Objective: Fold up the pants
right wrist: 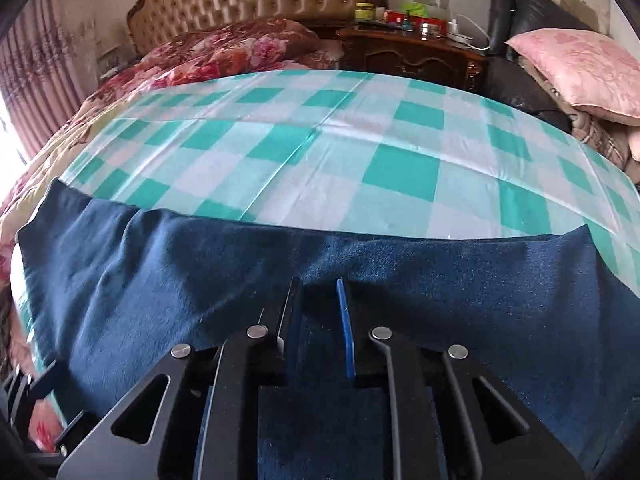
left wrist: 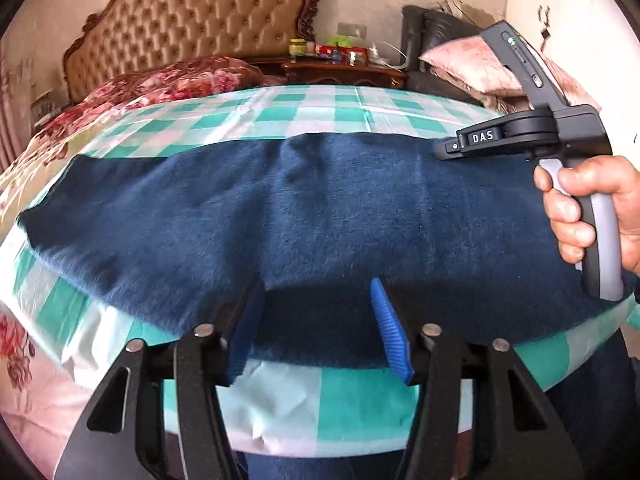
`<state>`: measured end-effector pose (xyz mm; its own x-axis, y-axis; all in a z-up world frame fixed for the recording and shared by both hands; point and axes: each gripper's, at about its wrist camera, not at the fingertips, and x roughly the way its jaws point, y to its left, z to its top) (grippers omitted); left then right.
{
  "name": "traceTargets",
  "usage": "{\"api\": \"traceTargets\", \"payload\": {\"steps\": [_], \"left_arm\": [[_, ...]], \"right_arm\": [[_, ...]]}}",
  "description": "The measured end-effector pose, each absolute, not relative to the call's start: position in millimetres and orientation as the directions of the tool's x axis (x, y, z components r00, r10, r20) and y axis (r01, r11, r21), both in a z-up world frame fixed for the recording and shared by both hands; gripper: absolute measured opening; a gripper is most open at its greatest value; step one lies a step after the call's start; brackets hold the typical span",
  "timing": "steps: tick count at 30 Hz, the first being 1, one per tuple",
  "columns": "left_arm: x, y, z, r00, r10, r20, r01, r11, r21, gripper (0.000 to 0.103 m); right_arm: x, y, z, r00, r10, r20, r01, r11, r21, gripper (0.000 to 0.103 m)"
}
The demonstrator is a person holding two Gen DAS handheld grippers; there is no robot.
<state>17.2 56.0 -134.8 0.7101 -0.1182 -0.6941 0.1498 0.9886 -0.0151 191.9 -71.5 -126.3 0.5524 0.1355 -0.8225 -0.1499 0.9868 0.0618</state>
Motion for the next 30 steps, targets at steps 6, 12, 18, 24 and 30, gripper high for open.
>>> {"api": "traceTargets", "payload": {"steps": [6,12,18,24,30], "left_arm": [[6,50,-135,0.731,-0.084,-0.677,0.143,0.989,0.033,0.045],[-1,47,-133,0.741,-0.056,-0.669,0.128,0.990,0.060,0.044],[8,63,-122,0.740,-0.075,-0.669,0.111,0.994,0.011,0.044],[47,72,-123,0.701,-0.055,-0.711,0.144,0.988,0.065,0.037],[73,151,-116,0.691,0.132,-0.710,-0.139,0.989,0.048,0.039]], "right_arm": [[193,-65,-125,0.589,0.072,-0.805,-0.138,0.990,-0.013,0.007],[196,-58,-127,0.596,0.021,-0.802,-0.131,0.989,-0.072,0.007],[194,-54,-124,0.604,-0.071,-0.794,-0.065,0.988,-0.137,0.017],[188,-15,-103,0.626,0.158,-0.763,-0.248,0.969,-0.003,0.029],[216,-13,-127,0.583,0.056,-0.811,-0.158,0.986,-0.045,0.041]]}}
